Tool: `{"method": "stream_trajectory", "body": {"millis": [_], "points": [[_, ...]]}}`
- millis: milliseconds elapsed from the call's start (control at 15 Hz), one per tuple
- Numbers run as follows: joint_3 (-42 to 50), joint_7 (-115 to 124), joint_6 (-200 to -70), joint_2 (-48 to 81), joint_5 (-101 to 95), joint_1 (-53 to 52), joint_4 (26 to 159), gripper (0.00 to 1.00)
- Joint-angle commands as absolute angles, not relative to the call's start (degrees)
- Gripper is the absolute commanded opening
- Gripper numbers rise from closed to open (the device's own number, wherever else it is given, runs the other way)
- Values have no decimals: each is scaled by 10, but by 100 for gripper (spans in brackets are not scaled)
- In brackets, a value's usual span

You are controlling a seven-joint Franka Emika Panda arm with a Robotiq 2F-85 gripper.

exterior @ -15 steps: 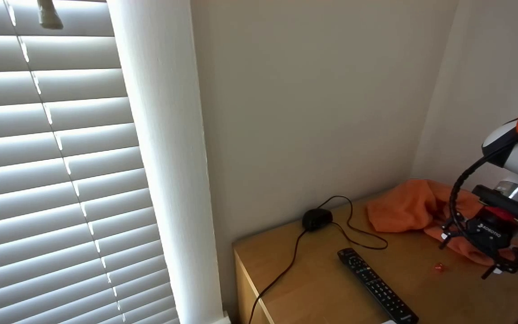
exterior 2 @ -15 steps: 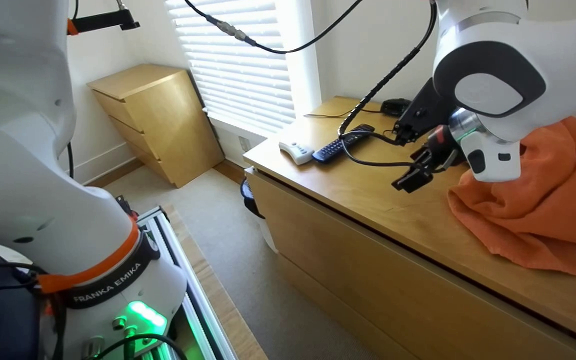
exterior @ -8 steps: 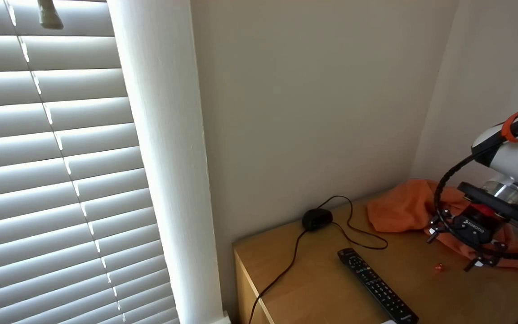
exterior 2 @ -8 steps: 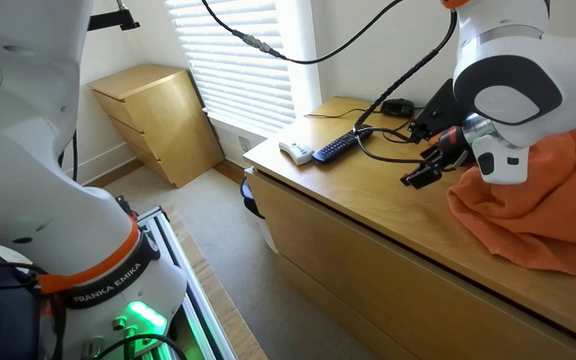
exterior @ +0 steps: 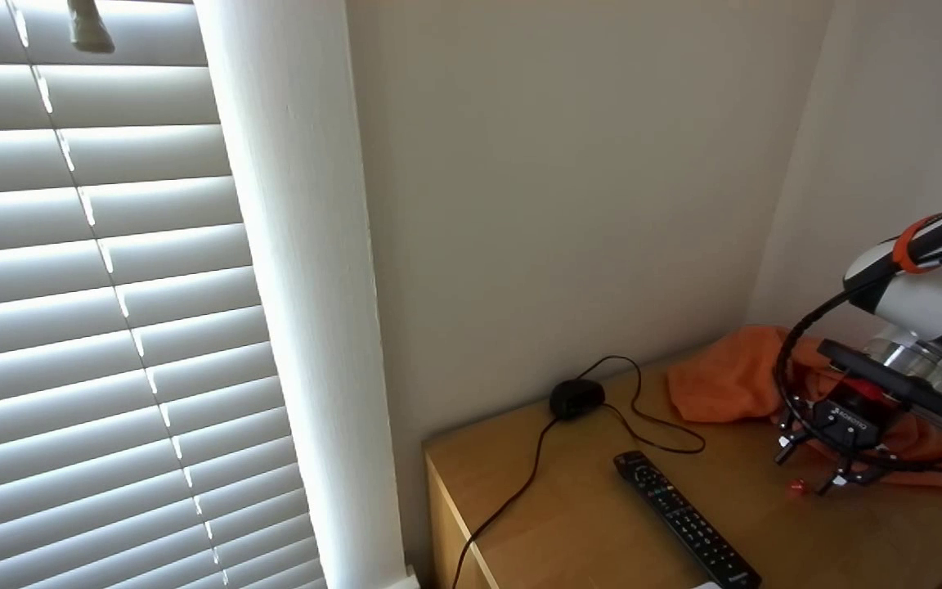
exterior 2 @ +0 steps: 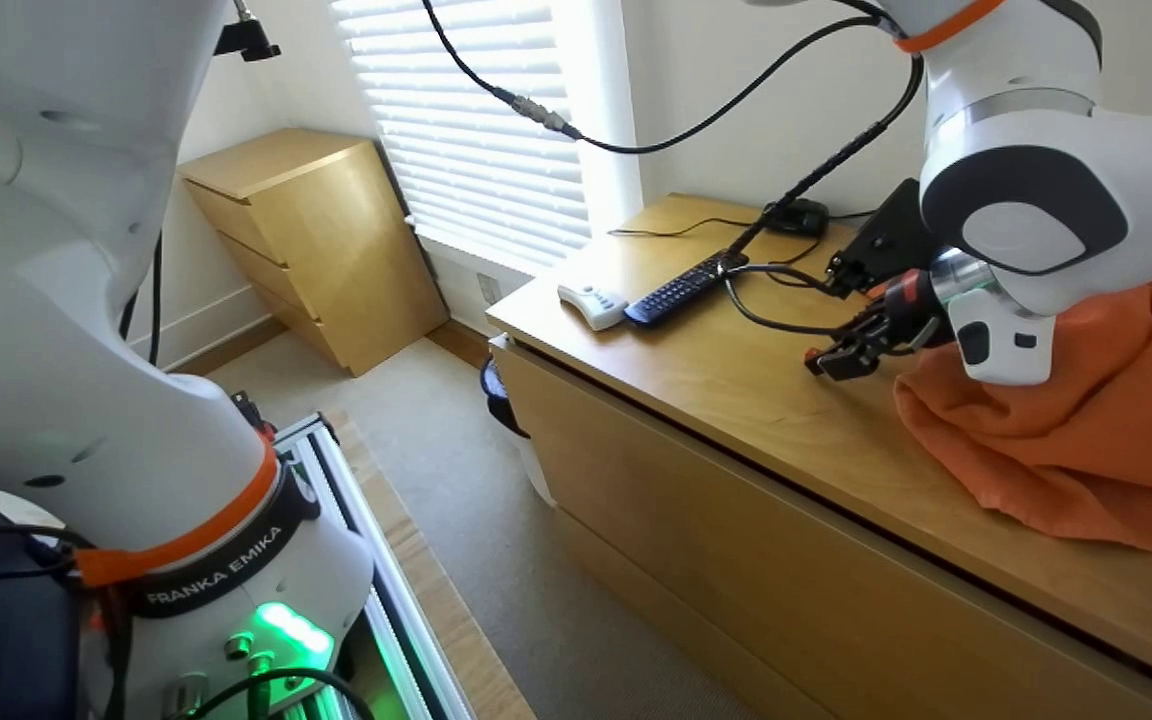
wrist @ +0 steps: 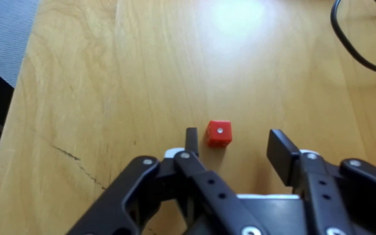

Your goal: Turn the die on its left side

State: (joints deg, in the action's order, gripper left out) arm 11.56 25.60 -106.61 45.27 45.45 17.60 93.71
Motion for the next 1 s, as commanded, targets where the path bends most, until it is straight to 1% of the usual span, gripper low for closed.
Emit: {"method": "stream_trajectory", "body": {"millis": [0, 67, 133, 200, 267, 400, 667, 733, 800, 933], "points": [[112, 275, -1036, 474, 458, 186, 910, 75], [112, 277, -1032, 476, 458, 186, 908, 78], [113, 281, -1029, 478, 458, 186, 906, 79], [113, 283, -1028, 479, 458, 186, 904, 73], [113, 286, -1026, 481, 458, 186, 902, 61], [113, 291, -1021, 484, 457, 185, 897, 42], [115, 297, -1013, 487, 457, 184, 894, 10], [115, 299, -1012, 487, 456, 184, 893, 3], [115, 300, -1012, 487, 456, 184, 893, 0], [116, 306, -1011, 484, 455, 181, 895, 4]]}}
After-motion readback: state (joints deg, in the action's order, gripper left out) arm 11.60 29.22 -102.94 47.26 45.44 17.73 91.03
